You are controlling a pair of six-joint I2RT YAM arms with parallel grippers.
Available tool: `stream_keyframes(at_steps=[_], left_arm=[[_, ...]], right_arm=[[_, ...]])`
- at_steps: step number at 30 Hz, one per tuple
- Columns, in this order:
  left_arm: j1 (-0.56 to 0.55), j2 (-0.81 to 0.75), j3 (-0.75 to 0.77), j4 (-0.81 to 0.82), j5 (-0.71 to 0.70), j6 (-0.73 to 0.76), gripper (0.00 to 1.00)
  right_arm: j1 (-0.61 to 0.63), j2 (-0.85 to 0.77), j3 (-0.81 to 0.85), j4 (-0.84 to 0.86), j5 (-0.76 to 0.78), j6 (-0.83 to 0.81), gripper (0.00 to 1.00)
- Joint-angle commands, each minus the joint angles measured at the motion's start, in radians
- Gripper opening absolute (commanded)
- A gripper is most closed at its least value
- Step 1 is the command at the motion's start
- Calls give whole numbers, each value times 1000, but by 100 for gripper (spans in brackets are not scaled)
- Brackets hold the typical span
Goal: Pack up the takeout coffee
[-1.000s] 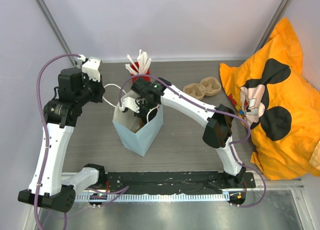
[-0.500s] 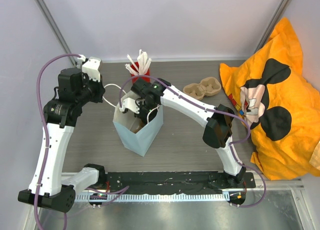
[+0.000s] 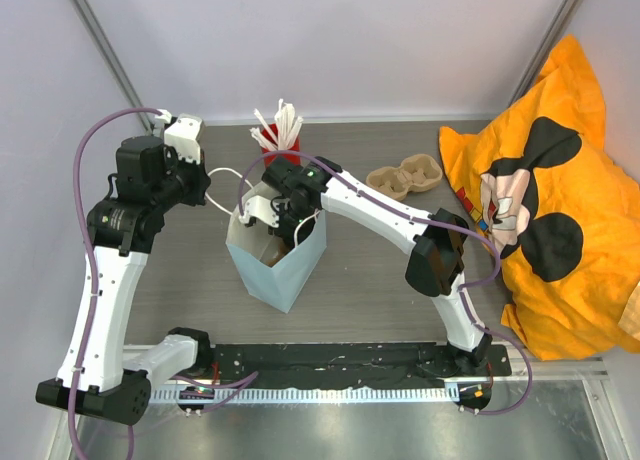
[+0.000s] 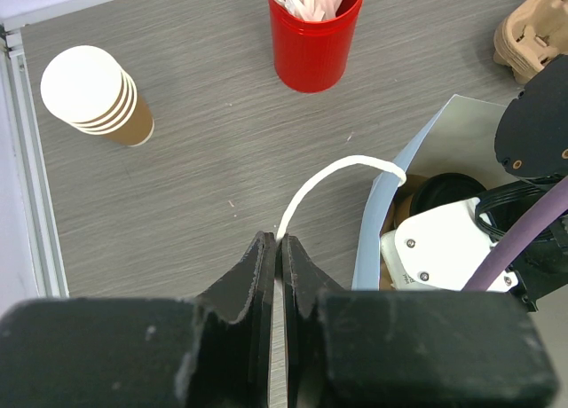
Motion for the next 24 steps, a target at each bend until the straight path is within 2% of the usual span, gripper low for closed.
stream_keyframes(at_steps=[1,24], left_arm=[[7,-23,14,24,10,-3,8],[13,-20,14,24,13,-4,8]], right_arm=[[-4,12,0,8,12,-4,1],[-4,64,96,-91,30,-34,1]])
